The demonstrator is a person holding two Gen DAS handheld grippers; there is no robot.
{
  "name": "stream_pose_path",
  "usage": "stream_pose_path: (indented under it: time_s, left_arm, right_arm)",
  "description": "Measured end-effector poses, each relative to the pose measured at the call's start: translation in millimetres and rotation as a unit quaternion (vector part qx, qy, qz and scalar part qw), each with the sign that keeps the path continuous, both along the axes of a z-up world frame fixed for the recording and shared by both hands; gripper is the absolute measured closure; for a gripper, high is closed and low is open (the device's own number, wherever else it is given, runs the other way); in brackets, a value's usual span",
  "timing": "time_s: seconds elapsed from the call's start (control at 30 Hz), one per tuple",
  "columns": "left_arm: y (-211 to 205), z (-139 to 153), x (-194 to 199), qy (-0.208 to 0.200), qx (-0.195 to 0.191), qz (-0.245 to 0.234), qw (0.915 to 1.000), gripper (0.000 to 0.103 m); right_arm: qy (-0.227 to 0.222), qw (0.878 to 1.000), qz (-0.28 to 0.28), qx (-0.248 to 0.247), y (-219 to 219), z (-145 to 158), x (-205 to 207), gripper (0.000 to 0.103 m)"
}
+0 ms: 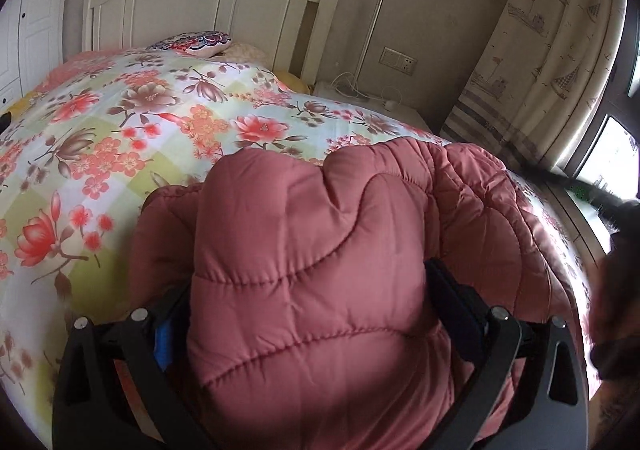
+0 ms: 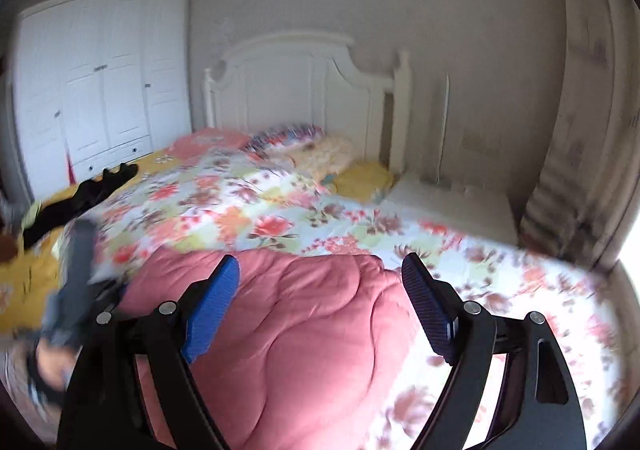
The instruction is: Fold large clothes
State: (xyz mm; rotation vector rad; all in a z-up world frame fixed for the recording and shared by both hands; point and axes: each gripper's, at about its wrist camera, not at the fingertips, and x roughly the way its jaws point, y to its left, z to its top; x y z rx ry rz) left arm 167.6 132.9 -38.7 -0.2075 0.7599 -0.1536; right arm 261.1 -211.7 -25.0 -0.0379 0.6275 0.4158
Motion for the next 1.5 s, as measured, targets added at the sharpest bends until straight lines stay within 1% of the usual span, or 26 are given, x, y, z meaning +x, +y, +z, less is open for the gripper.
stream_pose_path:
  time_s: [0.03,0.1,0.13,0.17,0.2,0.27,0.4,0.47,0.5,0.57,0.6,0.63,0.67,0.73,0.77,0.9,0.93,0.97,1.03,1.07,1.13,1.17,1.23,1.33,1.4,1.5]
  left_arm:
    - [-0.6,0.2,0.5,0.0,0.005,0.001,1.0,0.002]
    - [-1.5,-1.4,1.7,0.003,0.012,0.001,0.9999,0.002]
    - [-1.4,-1.3,1.7,0.002,0.01,0.0,0.9999,0.002]
    - [-0.9,-1.5,2.2,0.002,0.011,-0.001,0.9999,0.002]
    - [-1.9,-1.5,2.4,0.003,0.014,-0.001,0.9999,0.002]
    - [-2.8,-1.3,1.7,0.001,0.019,0.002,0.9998,0.002]
    - [-1.2,-0.5,-0.9,-0.006,0.02,0.008,0.9997,0.002]
    - [-2.5,0.1,-1.6,-0.007,0.026,0.011,0.9996,0.002]
    - [-3.1,0.4,-1.8,-0.008,0.028,0.011,0.9995,0.002]
    - [-3.7,0.5,-1.8,-0.006,0.032,0.012,0.9994,0.002]
    - [-4.2,0.1,-1.3,-0.004,0.035,0.014,0.9993,0.002]
    - [-4.2,-0.9,-0.3,0.0,0.039,0.017,0.9991,0.002]
    - [-3.3,-1.3,0.4,0.001,0.038,0.017,0.9992,0.002]
    - [-2.6,-1.6,0.7,0.001,0.034,0.014,0.9993,0.002]
    - [-2.6,-1.6,0.8,0.0,0.035,0.013,0.9993,0.002]
    - [-0.5,-1.9,-0.7,-0.004,0.03,0.015,0.9994,0.002]
    - [0.1,-1.7,-1.7,-0.006,0.029,0.017,0.9994,0.002]
    - [0.1,-1.7,-1.7,-0.007,0.03,0.017,0.9994,0.002]
    - [-0.9,-1.3,-2.3,-0.007,0.033,0.018,0.9993,0.002]
    - [-1.0,-1.2,-2.4,-0.008,0.034,0.018,0.9992,0.002]
    - [-0.9,-1.2,-3.0,-0.008,0.034,0.018,0.9992,0.002]
    - [-1.4,-1.3,-3.2,-0.007,0.035,0.018,0.9992,0.002]
    - [-2.7,-1.9,-2.8,-0.005,0.042,0.019,0.9989,0.002]
    - [-1.5,-3.2,-3.0,-0.002,0.046,0.02,0.9988,0.002]
    - [0.1,-3.3,-3.4,-0.002,0.04,0.016,0.999,0.002]
    - [2.7,-3.4,-4.3,-0.001,0.033,0.013,0.9994,0.002]
  right_arm:
    - [0.033,0.999,0.008,-0.012,5.5,-16.6,12.7,0.023]
    - [0.124,0.989,0.033,-0.079,25.8,-76.1,37.3,0.023]
    - [0.141,0.987,0.038,-0.065,24.2,-89.1,41.1,0.023]
    - [0.159,0.987,0.033,-0.021,12.9,-93.7,44.9,0.023]
    - [0.172,0.985,0.022,-0.001,3.1,-94.4,47.1,0.023]
    - [0.164,0.986,0.017,-0.027,3.9,-84.7,43.1,0.023]
    - [0.084,0.992,-0.004,-0.091,20.0,-38.4,38.5,0.022]
    - [0.056,0.995,-0.015,-0.086,21.9,-24.7,43.8,0.021]
    - [0.057,0.995,-0.017,-0.076,22.8,-22.3,49.2,0.02]
    - [0.1,0.993,0.0,-0.066,28.9,-37.1,67.8,0.02]
    - [0.139,0.987,0.021,-0.074,36.5,-52.5,76.2,0.016]
    - [0.191,0.975,0.046,-0.103,48.5,-78.1,84.0,0.012]
    - [0.212,0.968,0.056,-0.119,54.2,-97.7,87.3,0.012]
    - [0.228,0.97,0.039,-0.08,45.0,-106.1,94.8,0.005]
    - [0.235,0.969,0.035,-0.071,42.0,-106.9,96.2,0.005]
    - [0.196,0.972,0.024,-0.124,50.2,-89.9,86.2,0.005]
    - [0.196,0.972,0.024,-0.124,50.2,-89.9,86.2,0.005]
    - [0.16,0.975,0.014,-0.151,58.3,-70.8,79.6,0.005]
    - [0.132,0.983,0.021,-0.122,64.4,-44.6,74.8,0.005]
    - [0.132,0.983,0.021,-0.122,64.4,-44.6,74.8,0.005]
    - [0.12,0.989,0.053,-0.075,76.3,-22.6,71.6,0.005]
    - [0.118,0.988,0.074,-0.069,84.5,-19.0,69.8,0.005]
    - [0.137,0.98,0.117,-0.09,107.1,-25.5,70.1,0.005]
    - [0.189,0.953,0.14,-0.19,142.4,-71.4,79.1,0.005]
    - [0.208,0.953,0.138,-0.174,142.0,-79.8,86.5,0.005]
    - [0.194,0.962,0.117,-0.15,131.9,-65.6,87.0,0.005]
